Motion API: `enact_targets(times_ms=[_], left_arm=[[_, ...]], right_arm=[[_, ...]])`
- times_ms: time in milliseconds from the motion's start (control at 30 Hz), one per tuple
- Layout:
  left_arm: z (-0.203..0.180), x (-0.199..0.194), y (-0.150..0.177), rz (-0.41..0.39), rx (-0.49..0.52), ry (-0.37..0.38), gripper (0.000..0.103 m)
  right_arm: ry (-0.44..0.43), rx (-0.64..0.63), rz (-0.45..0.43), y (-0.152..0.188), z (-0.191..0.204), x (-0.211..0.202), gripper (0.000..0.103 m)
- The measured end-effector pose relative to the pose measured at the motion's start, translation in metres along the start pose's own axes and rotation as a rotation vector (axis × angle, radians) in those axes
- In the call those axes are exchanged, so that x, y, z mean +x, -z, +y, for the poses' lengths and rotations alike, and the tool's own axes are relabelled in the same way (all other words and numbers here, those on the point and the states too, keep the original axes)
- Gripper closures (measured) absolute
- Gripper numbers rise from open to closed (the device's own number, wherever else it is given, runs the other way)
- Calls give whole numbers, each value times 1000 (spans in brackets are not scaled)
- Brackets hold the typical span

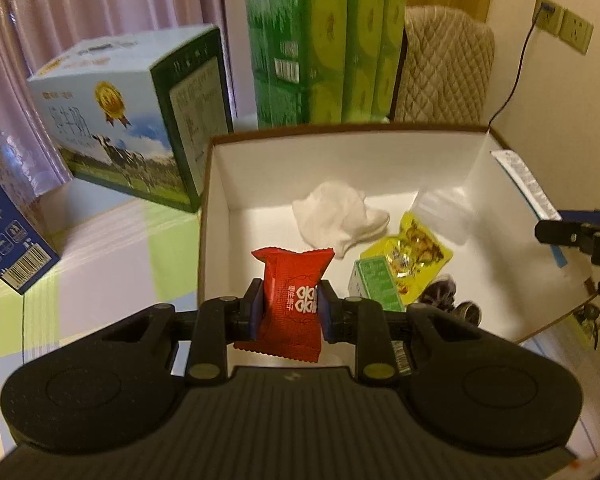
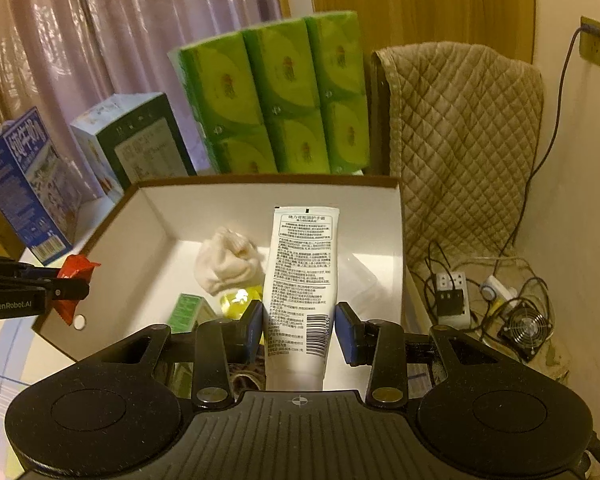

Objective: Organize objects
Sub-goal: 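Open the left tool to drop the packet while the right tool releases the tube into the box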

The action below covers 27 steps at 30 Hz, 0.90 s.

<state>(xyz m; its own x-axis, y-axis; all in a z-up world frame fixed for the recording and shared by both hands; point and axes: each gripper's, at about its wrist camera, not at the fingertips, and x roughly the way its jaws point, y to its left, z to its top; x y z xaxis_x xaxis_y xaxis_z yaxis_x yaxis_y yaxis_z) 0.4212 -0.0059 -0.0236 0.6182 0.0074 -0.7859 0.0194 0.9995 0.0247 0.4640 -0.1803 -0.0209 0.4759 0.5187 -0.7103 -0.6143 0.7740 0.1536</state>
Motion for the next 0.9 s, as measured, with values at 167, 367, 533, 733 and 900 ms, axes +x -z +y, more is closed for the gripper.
enact_targets(times_ms=[167,367,533,733,900], left_arm=[[-4,13,-2,24,18,5,80],[-11,30,-5,54,48,11,80],[-14,43,-7,77,57,15,80],[-18,54,-8,93,66,13,79],[-19,56,-10,82,76,14,53]], right_arm=[[10,-7,22,3,-2,11,68],[18,-21,41,3,-1,22,68],[24,-29,53,2,-1,30,68],[25,-29,60,0,-2,37,68],[23,-28,63,-1,-2,39,67]])
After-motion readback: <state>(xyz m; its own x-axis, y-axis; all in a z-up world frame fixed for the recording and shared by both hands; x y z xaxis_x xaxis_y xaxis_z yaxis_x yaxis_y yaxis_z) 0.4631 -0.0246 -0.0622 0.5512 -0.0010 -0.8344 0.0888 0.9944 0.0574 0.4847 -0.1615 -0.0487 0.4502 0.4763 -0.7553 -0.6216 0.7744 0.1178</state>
